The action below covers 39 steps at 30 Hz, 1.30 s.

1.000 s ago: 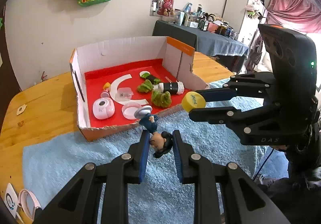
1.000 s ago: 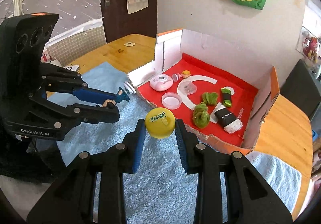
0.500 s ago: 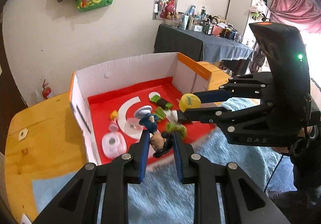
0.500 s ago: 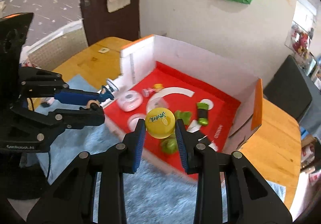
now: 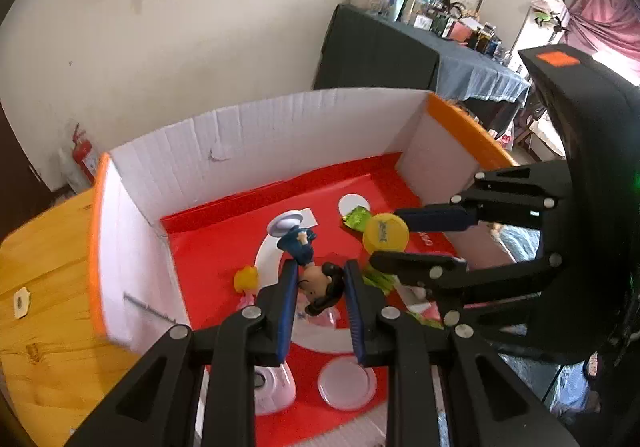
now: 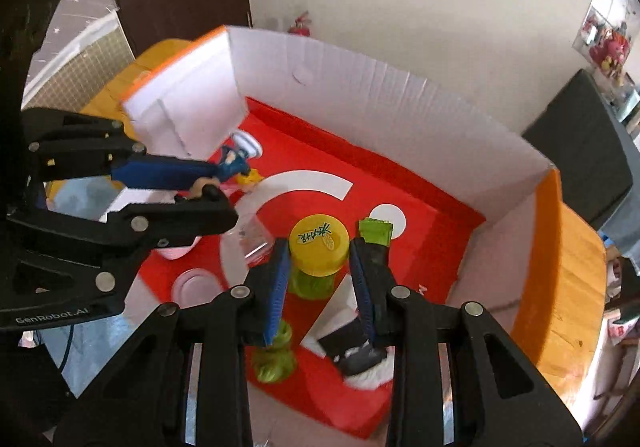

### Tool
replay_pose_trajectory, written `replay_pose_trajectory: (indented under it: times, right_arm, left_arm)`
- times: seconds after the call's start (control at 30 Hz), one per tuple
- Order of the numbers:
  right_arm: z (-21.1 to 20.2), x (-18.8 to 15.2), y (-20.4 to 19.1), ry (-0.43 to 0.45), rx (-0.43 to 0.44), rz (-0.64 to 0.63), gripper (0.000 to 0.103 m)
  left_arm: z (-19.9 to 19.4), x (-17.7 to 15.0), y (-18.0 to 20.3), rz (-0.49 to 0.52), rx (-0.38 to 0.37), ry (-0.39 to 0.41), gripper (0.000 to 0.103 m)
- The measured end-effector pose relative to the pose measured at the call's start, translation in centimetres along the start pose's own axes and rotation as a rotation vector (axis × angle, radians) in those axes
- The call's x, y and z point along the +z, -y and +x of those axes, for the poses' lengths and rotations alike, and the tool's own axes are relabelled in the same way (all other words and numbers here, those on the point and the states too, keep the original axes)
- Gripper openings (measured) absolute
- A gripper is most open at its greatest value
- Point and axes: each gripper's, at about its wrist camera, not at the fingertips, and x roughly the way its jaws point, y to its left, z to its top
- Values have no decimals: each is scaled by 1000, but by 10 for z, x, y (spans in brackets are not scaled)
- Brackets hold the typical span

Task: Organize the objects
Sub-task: 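Lift and carry the figurine and yellow cap into the red-lined box, then lower both tools and open them to release figurine and cap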

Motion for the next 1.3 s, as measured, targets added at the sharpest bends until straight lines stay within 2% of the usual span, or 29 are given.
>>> replay_pose_trajectory:
  times: [0.13,0.23,0.63,1.3]
  right_arm:
    - [19,5,3,-45,-3,-6,29]
    - [27,9,4,-66,4,-9,29]
    - [52,10,15,-154,23,-11,29]
    - [40,-8,20,-164,31,-31,29]
  left_arm:
    - [18,9,-11,-22,9,-34,24]
    - [30,14,-18,-51,-12,-62,24]
    - [68,19,-28,-97,-22,-151,24]
    - [73,9,-37,-142,-64,-187,24]
